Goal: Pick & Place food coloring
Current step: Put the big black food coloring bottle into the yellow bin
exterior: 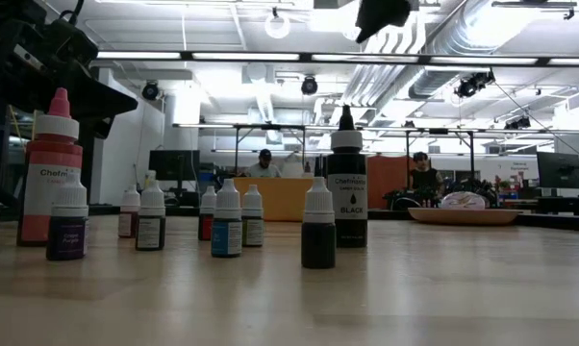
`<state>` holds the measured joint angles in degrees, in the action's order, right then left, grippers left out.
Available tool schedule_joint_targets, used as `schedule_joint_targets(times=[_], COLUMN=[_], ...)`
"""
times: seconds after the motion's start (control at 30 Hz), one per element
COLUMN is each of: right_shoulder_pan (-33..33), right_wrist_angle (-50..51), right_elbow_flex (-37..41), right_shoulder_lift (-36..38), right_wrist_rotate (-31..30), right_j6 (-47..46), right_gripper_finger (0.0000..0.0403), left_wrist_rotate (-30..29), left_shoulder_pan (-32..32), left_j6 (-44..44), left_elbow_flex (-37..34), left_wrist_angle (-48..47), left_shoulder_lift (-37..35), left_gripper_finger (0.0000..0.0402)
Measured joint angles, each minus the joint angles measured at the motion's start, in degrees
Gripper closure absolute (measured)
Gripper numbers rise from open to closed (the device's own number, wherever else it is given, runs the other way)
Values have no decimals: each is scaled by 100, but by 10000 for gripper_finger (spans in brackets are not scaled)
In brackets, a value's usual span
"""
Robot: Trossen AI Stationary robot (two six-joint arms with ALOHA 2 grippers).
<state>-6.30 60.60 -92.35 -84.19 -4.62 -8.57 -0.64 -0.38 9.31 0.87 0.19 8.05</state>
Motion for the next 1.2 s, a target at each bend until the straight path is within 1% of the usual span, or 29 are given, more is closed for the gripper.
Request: schedule_joint_targets(times=[0.1,0.23,0.33,0.43,0.53,0.67,0.77,0.93,1.03,1.1,1.2], right_shoulder_pan=[202,560,891,1212,1524,1891,2098,2291,2361,2388,2447], right_wrist_angle=[-407,-1270,-1973,-2616,-3396,-4753,-5696,-6559,-7134,-7592,-8531], right_elbow_flex=[1086,2528,3434,4254,4990,5819,6193,6456,6540,6566,6563], right_shoulder_lift=[570,1373,1918,2283,2426,2335,2056,1427,1000,682,168], right_wrist_rotate=[162,456,459,457,507,507,379,34,-295,-499,-698], right_j6=[-239,-815,-1183,-1537,-1899,-2217,-2252,-2206,-2046,-1851,-1349], right_gripper_finger=[208,208,208,208,208,208,208,208,208,208,208], left_wrist_rotate=[0,0,0,0,0,0,0,0,0,0,0], left_shoulder_pan=[-1,-1,-2,-1,-1,0,-2,-1,0,0,-2], left_j6=[-1,0,-1,1,0,-1,0,-1,-1,0,0], left_elbow_flex=[1,1,1,1,1,1,0,0,-1,1,1], left_wrist_angle=[0,0,0,0,0,0,0,0,0,0,0], left_shoulder_lift=[1,0,0,0,0,2,0,0,0,1,1], left_gripper_finger=[401,401,401,401,401,401,401,401,401,401,401])
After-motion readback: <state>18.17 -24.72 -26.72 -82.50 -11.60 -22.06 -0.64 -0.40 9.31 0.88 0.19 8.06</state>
